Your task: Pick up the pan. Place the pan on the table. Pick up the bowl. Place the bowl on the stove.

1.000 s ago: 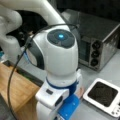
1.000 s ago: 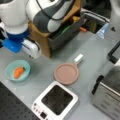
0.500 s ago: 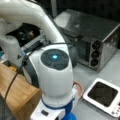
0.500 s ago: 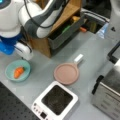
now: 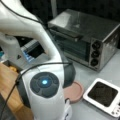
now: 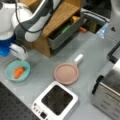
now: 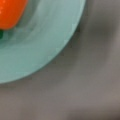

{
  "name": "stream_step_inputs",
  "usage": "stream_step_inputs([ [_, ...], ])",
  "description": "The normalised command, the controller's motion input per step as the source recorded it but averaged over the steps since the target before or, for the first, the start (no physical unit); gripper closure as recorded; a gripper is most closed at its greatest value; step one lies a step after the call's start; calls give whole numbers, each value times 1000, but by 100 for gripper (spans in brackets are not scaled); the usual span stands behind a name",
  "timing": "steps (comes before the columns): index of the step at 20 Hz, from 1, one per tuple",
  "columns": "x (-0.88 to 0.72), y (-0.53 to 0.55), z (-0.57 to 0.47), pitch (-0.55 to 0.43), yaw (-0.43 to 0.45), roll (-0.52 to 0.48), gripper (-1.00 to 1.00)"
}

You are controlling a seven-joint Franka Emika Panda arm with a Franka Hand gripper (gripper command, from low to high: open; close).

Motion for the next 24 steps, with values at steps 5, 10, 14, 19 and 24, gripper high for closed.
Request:
stream_step_inputs([
  [5, 178, -170, -138, -11, 17, 229, -100],
  [10, 156, -120, -212, -69, 30, 203, -100],
  [14, 117, -70, -172, -97, 14, 221, -100],
  [19, 68, -39, -69, -116, 12, 237, -100],
  [24, 38, -42, -36, -122, 16, 251, 100],
])
